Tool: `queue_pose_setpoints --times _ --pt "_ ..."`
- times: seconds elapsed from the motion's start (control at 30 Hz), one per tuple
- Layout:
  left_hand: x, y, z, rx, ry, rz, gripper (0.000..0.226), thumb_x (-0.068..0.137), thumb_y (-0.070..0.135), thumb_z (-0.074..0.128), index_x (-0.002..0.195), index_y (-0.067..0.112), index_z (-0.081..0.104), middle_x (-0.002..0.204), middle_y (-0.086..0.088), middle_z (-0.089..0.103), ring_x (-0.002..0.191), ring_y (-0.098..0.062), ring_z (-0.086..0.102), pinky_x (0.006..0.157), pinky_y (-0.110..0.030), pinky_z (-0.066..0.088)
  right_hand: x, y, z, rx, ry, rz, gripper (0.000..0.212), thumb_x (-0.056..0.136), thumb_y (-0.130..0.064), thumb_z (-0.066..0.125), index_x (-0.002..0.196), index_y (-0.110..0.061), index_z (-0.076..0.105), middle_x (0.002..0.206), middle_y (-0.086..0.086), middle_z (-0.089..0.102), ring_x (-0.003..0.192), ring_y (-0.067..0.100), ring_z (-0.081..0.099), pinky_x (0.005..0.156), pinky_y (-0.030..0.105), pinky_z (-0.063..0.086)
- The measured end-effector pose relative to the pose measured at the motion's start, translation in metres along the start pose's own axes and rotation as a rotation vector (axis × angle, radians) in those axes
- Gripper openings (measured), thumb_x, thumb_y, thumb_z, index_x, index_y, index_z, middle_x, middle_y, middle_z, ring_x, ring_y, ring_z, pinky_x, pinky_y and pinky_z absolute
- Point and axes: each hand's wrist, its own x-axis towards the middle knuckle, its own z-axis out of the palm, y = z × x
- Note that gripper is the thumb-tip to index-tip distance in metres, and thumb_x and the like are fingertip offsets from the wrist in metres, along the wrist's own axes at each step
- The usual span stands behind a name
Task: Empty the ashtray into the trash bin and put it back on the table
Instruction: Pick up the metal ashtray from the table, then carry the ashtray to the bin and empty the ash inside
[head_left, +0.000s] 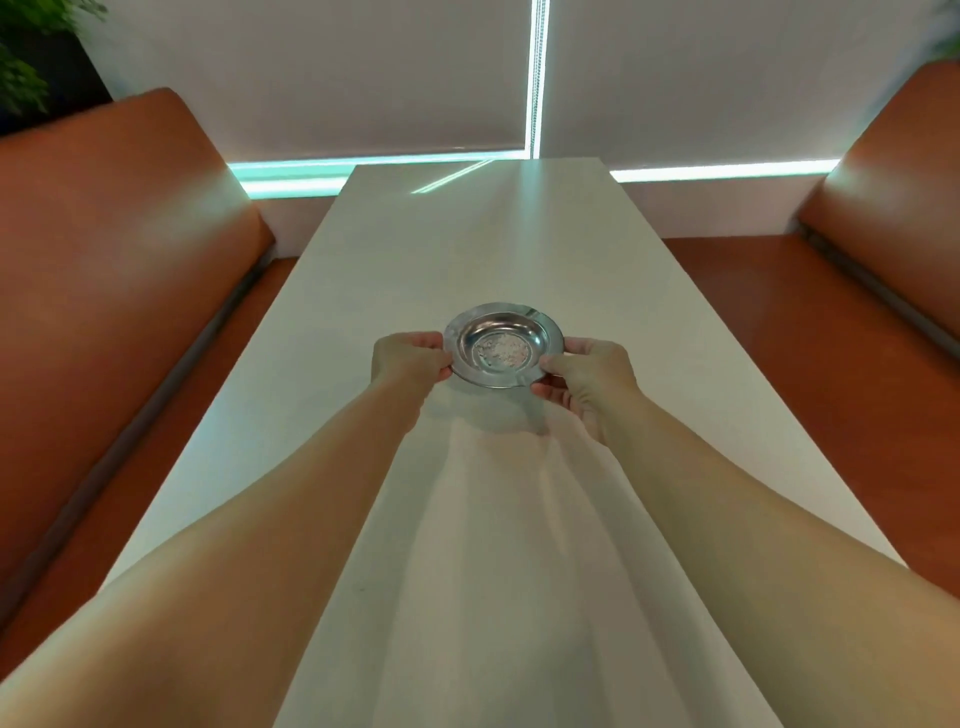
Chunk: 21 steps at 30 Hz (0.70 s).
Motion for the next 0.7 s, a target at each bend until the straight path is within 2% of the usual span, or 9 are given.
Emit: queue_pose_setpoints --times 0.07,0.13,0.2,0.37,0.5,0.63,0.7 --pt "-0.021 0.004 -0.007 -0.019 -0.019 0.005 0.033 0.081 -0.006 0.059 0.114 -0.005 0.059 0.079 -0.008 0.061 0.073 -0.017 0.060 0.088 -0.031 0.049 -0.024 -0.006 -0.005 0.015 -0.006 -0.006 0.019 0.079 0.010 0.057 0.080 -0.009 0.057 0.072 0.011 0.061 0.057 0.017 0.059 0.045 0.019 0.055" --pt "-0.045 0.009 -0.015 -0.044 -0.043 0.017 0.036 0.080 -0.007 0.059 0.117 -0.007 0.057 0.091 -0.012 0.063 0.081 -0.020 0.061 0.086 -0.028 0.050 -0.051 -0.012 -0.009 0.037 -0.008 -0.016 0.024 0.079 0.010 0.057 0.097 -0.005 0.057 0.072 0.011 0.061 0.057 0.016 0.059 0.046 0.019 0.055" --pt "-0.069 0.014 -0.025 -0.053 -0.068 0.037 0.040 0.080 -0.007 0.060 0.120 -0.007 0.055 0.105 -0.016 0.062 0.089 -0.022 0.060 0.089 -0.026 0.048 -0.079 -0.016 -0.013 0.058 -0.001 -0.025 0.030 0.079 0.009 0.058 0.107 -0.002 0.055 0.071 0.011 0.061 0.056 0.016 0.058 0.046 0.019 0.056" --pt "-0.133 0.019 -0.051 -0.026 -0.168 0.079 0.042 0.080 -0.006 0.060 0.121 -0.009 0.054 0.101 -0.017 0.062 0.091 -0.024 0.060 0.088 -0.028 0.050 -0.153 -0.016 -0.025 0.072 0.014 -0.039 0.036 0.079 0.009 0.058 0.114 0.003 0.055 0.071 0.011 0.061 0.056 0.016 0.058 0.048 0.019 0.056" --pt "-0.194 0.012 -0.068 0.006 -0.258 0.076 0.041 0.080 -0.006 0.059 0.120 -0.008 0.053 0.089 -0.012 0.063 0.077 -0.018 0.061 0.074 -0.023 0.054 -0.221 -0.006 -0.044 0.090 0.056 -0.034 0.039 0.080 0.005 0.060 0.119 0.001 0.054 0.073 0.010 0.063 0.056 0.014 0.060 0.046 0.018 0.055" --pt "-0.254 -0.003 -0.077 0.056 -0.367 0.064 0.046 0.081 -0.004 0.060 0.126 -0.006 0.050 0.110 -0.018 0.061 0.081 -0.017 0.061 0.087 -0.026 0.048 -0.289 0.013 -0.073 0.112 0.121 -0.012 0.042 0.080 0.003 0.062 0.121 -0.001 0.054 0.075 0.009 0.064 0.054 0.012 0.061 0.047 0.019 0.055" --pt "-0.283 -0.012 -0.077 0.059 -0.422 0.059 0.046 0.082 -0.003 0.059 0.127 -0.004 0.050 0.111 -0.017 0.060 0.077 -0.013 0.060 0.086 -0.026 0.049 -0.321 0.023 -0.089 0.127 0.154 -0.003 0.042 0.079 0.002 0.063 0.120 -0.001 0.055 0.075 0.009 0.065 0.052 0.012 0.061 0.048 0.019 0.056"
